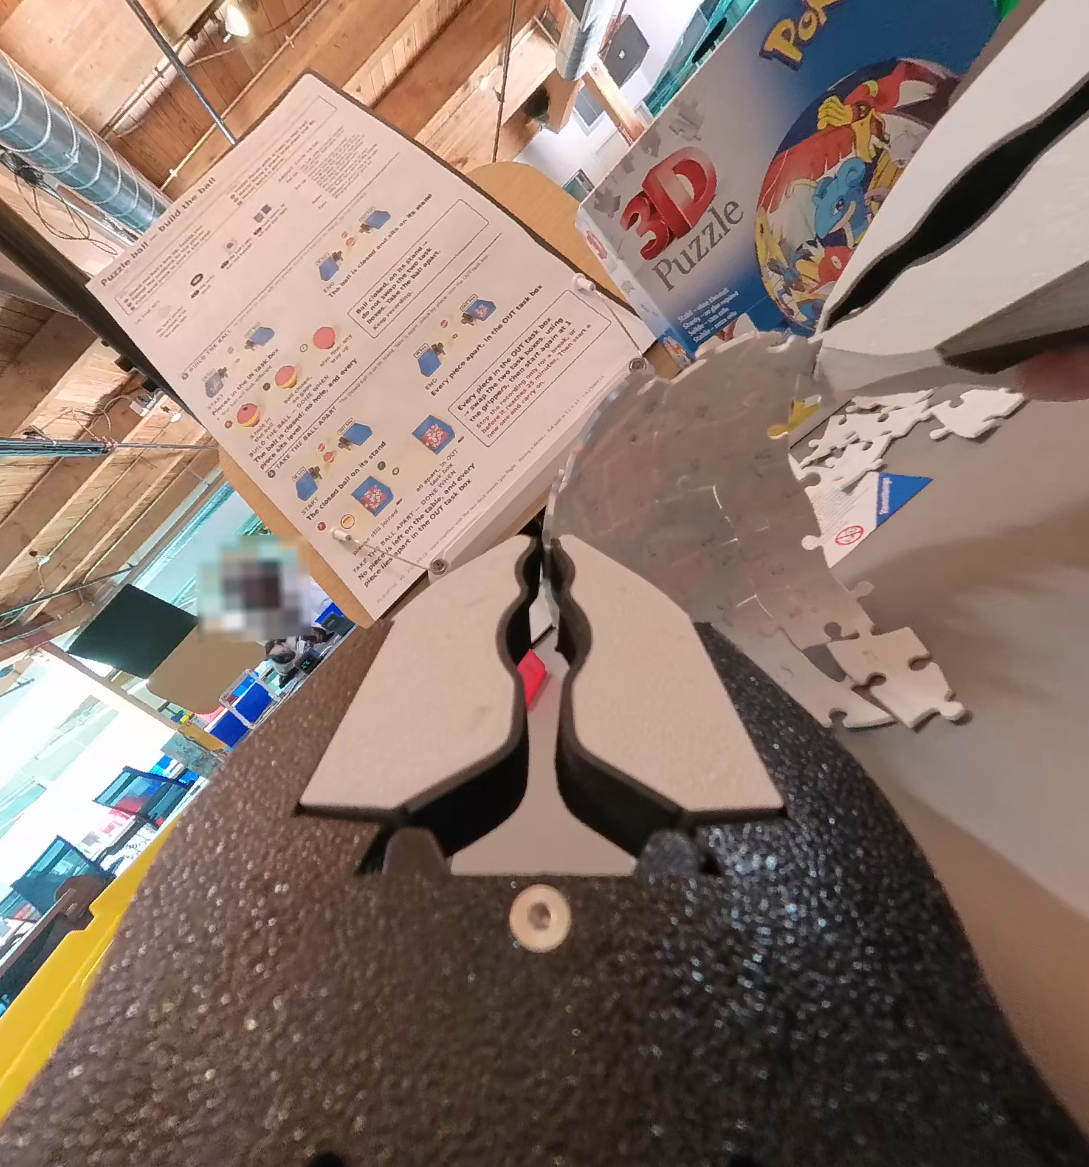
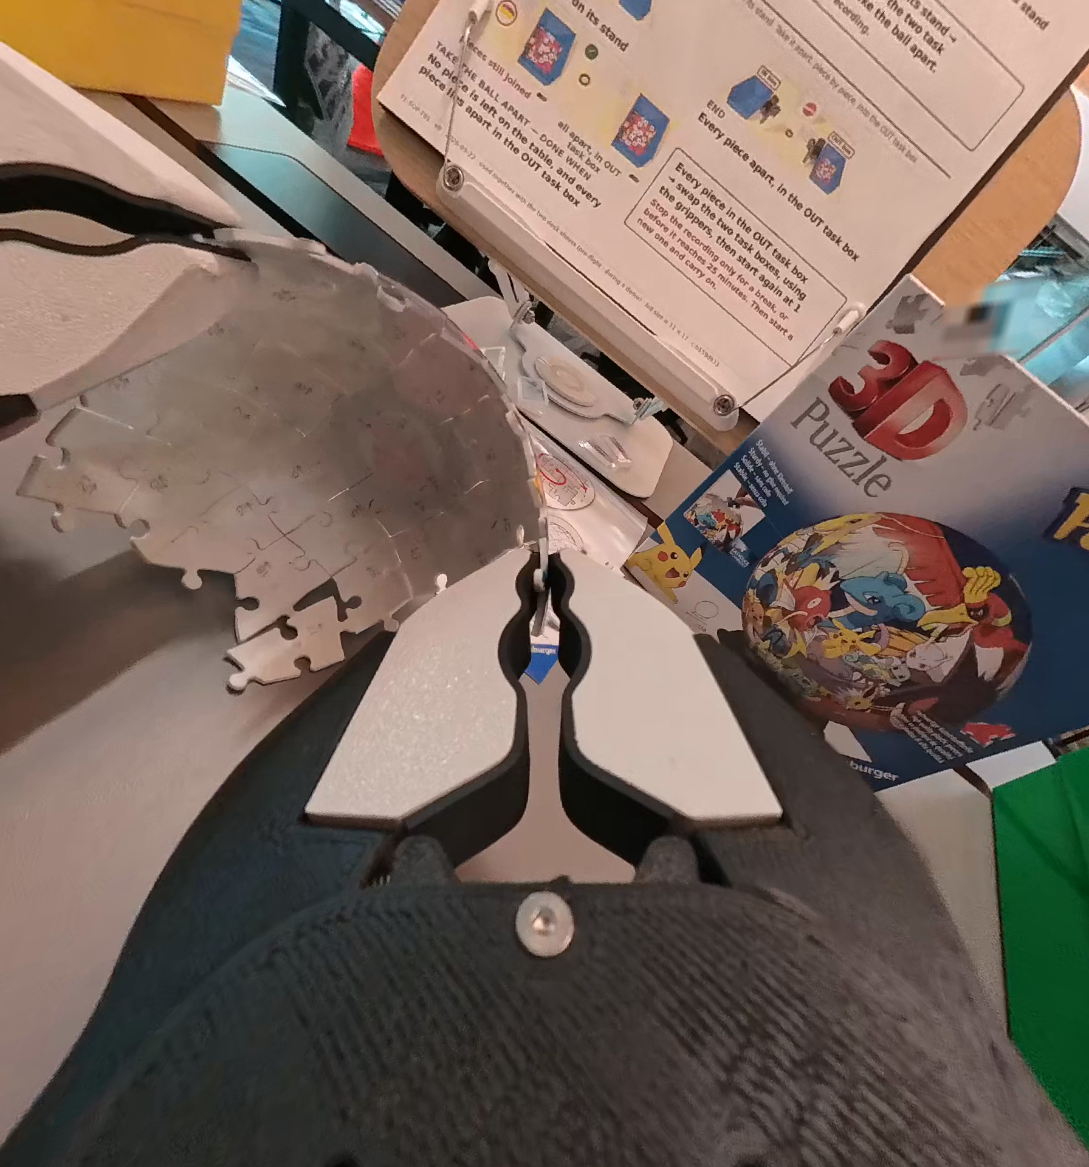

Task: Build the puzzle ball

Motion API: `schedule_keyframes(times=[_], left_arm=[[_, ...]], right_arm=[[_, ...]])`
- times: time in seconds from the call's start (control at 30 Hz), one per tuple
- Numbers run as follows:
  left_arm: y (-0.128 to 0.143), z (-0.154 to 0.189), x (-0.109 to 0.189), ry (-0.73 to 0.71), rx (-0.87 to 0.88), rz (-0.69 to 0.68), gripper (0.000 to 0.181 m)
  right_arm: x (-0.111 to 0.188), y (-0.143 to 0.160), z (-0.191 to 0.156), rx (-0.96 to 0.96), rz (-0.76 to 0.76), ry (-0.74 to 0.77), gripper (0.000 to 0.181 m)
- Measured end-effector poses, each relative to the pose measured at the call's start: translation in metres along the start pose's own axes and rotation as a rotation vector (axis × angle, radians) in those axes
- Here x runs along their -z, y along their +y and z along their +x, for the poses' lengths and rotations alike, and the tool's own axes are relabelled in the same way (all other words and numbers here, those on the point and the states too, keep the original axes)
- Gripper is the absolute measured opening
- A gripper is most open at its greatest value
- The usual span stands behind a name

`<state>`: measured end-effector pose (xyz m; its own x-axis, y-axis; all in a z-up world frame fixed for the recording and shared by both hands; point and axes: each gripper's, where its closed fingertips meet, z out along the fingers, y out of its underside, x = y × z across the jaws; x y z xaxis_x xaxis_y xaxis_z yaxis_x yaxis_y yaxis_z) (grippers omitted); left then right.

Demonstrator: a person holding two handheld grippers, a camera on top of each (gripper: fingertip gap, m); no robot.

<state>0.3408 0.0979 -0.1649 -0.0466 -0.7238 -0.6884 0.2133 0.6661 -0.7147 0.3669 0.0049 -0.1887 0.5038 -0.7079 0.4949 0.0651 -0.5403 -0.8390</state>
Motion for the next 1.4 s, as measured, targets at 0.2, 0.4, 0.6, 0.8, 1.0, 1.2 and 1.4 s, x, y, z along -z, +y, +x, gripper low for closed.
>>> schedule_keyframes(times=[0.2,0.4,0.6,0.8,1.0,1.2,1.4], left_arm=[[0.0,0.0,0.0,-0.001,0.004,-0.001,0.002],[0.0,0.0,0.0,0.0,0.006,-0.001,0.002],[0.0,0.0,0.0,0.0,0.003,-0.001,0.002],[0.001,0.0,0.0,-0.001,0.003,-0.006,0.004],[-0.001,-0.001,0.001,-0.001,0.016,0.007,0.018],[-0.005,-0.002,0.003,-0.005,0.018,0.02,0.03],[-0.008,-0.012,0.019,-0.051,0.037,0.015,0.038]], right_arm=[[-0.001,-0.003,0.003,0.009,0.041,0.03,0.012],[-0.005,-0.005,0.0,0.05,0.056,0.024,0.004],[-0.006,-0.008,0.001,0.054,0.073,0.042,0.003],[-0.007,-0.008,0.0,0.052,0.073,0.064,0.003],[-0.004,-0.007,0.001,0.072,0.079,0.107,0.003],[0.001,-0.014,0.001,0.089,0.131,0.144,0.003],[0.007,-0.017,0.0,0.078,0.178,0.168,0.003]])
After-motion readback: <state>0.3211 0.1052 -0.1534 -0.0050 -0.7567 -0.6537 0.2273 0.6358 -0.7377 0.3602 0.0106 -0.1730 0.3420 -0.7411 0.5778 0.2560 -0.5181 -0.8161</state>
